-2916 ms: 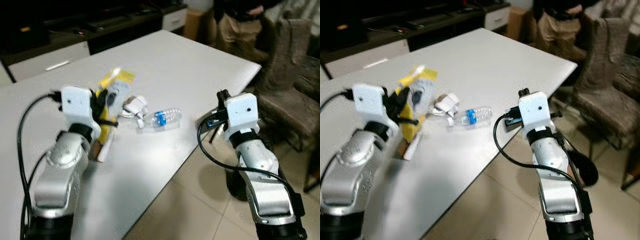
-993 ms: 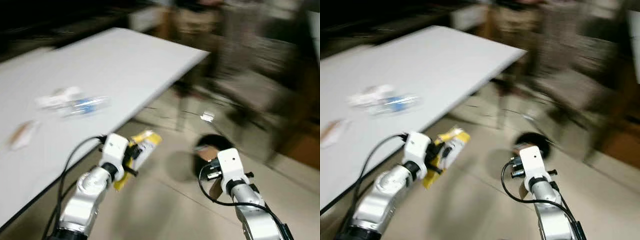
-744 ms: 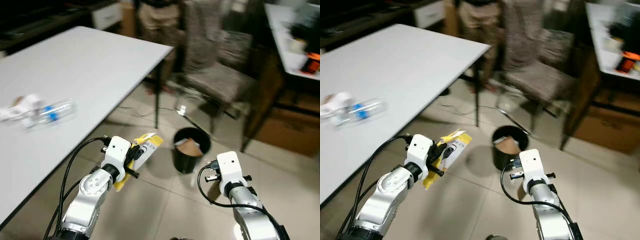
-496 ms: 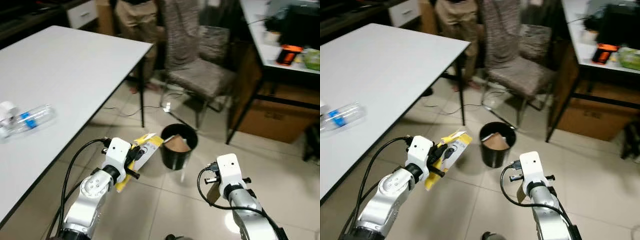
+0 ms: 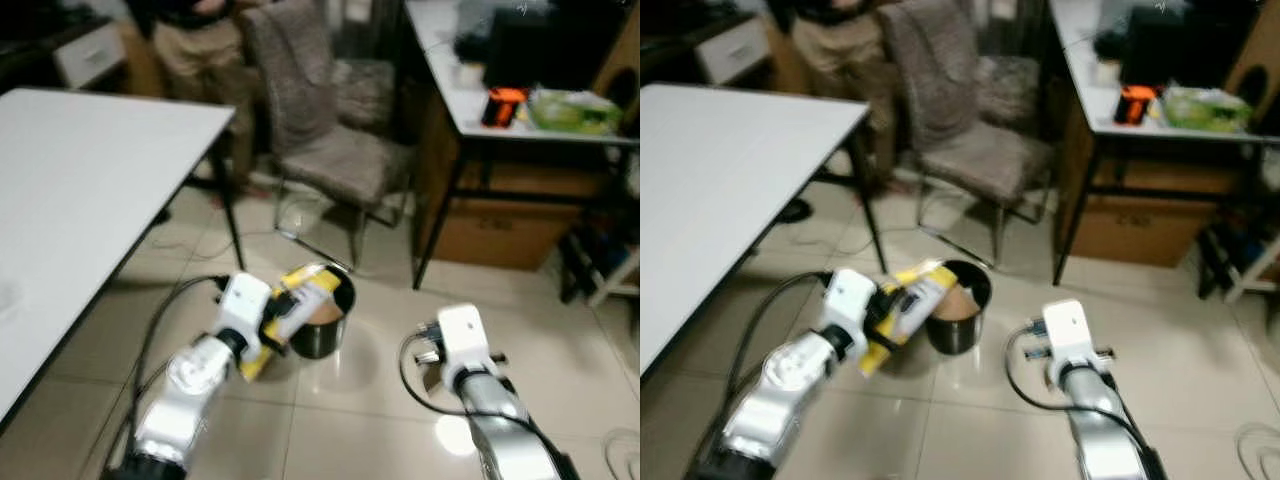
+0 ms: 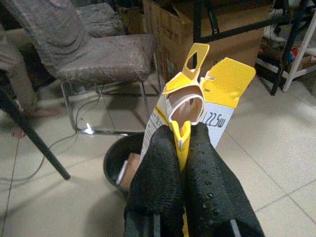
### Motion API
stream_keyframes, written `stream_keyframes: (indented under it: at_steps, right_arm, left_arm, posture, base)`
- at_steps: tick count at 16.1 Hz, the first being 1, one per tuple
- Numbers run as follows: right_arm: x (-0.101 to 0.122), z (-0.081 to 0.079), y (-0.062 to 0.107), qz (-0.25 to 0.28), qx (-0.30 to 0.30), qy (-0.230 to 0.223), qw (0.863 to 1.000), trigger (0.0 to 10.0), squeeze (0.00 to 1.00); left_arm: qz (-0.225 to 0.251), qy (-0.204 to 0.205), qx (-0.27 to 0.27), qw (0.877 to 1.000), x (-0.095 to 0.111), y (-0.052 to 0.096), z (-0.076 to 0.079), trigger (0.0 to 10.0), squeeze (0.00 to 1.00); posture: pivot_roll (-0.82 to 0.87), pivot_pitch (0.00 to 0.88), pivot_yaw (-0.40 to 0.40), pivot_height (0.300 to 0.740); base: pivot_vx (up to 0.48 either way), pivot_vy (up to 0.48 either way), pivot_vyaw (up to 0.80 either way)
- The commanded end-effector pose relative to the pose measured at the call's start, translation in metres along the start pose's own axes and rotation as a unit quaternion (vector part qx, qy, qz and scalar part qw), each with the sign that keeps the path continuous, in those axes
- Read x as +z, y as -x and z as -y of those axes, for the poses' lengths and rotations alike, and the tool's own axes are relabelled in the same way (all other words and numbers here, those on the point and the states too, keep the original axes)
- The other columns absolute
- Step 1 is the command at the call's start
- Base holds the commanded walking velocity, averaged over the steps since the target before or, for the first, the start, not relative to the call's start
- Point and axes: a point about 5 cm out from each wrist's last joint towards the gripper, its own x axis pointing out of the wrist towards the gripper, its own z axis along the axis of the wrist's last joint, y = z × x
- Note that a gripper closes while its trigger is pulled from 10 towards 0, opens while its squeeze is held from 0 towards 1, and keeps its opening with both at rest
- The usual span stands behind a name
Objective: Picking trash to rubbish bin
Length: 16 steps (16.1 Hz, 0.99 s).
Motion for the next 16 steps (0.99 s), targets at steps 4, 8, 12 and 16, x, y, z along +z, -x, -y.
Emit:
stream_keyframes:
  at_steps: [4,8,12,16]
  right_arm:
    - [0.005,-0.002,0.0,0.013,0.022,0.016,1.0,10.0,0.0]
    - [0.006,-0.003,-0.002,0.009,0.044,0.04,0.998,10.0,0.0]
    - [-0.002,-0.013,-0.003,-0.006,0.073,0.041,0.996,10.0,0.0]
    - [0.004,-0.022,-0.009,0.012,0.097,0.038,0.994,10.0,0.0]
  left_arm:
    - [-0.001,0.009,0.03,0.999,0.0,-0.007,-0.005,10.0,0.0]
    - [-0.003,0.009,0.036,0.999,0.0,-0.009,-0.009,10.0,0.0]
    - [-0.016,0.003,0.032,0.999,-0.006,-0.009,-0.009,10.0,0.0]
    - [-0.022,0.009,0.037,0.999,-0.011,-0.008,-0.01,10.0,0.0]
  posture:
    - [-0.12,0.0,0.01,0.74]
    - [-0.12,0.0,0.013,0.74]
    - [-0.12,0.0,0.034,0.74]
    - [-0.12,0.0,0.036,0.74]
  base:
    - [0.277,0.0,0.0]
    - [0.291,0.0,0.0]
    - [0.314,0.0,0.8]
    - [0.316,0.0,0.15]
